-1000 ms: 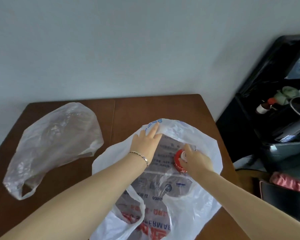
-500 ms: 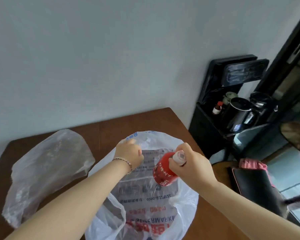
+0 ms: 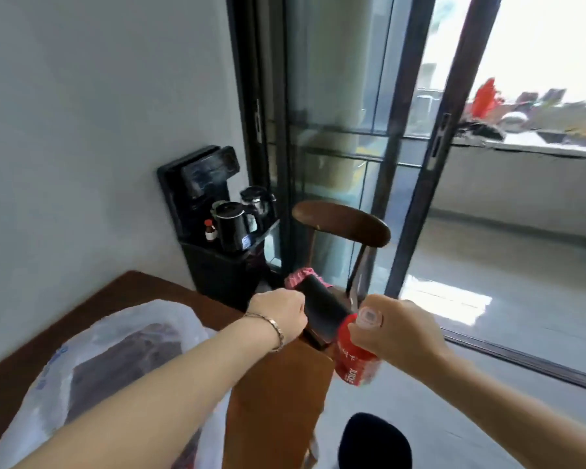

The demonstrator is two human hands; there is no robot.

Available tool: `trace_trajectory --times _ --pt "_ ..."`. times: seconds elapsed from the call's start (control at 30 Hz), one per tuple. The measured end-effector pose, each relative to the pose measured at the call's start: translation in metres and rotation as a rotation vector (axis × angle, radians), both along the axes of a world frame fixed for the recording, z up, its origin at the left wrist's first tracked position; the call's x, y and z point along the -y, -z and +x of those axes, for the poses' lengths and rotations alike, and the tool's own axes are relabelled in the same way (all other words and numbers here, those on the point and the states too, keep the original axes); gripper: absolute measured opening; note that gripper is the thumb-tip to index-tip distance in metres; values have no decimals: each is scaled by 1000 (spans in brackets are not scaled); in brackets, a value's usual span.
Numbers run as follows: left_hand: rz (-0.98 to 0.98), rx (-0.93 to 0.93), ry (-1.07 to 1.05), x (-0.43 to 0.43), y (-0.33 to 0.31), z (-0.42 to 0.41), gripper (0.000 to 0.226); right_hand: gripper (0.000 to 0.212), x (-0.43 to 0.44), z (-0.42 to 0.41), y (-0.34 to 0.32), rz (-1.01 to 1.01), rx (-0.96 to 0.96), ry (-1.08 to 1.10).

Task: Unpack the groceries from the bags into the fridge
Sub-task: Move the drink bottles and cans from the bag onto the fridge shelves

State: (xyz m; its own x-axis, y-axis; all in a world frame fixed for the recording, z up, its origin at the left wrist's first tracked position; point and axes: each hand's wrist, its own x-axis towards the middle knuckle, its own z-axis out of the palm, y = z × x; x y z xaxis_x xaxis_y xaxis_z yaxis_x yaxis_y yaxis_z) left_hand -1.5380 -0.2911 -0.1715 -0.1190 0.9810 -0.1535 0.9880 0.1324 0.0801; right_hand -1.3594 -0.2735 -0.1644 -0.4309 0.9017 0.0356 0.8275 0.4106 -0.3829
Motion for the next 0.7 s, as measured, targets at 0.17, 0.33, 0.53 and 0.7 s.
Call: trace_trajectory --times 0.17,0.33,0.53,0.7 --pt "1 6 349 -46 -2 168 27 29 4 167 -7 88 -20 331" --pt "12 -8 578 -72 1 365 28 28 29 353 -15 144 53 616" --pt "-13 29 800 -78 -8 604 31 39 74 570 -38 195 13 953" --pt "47 15 1051 -72 -31 778 31 29 104 724 -61 236 21 1242"
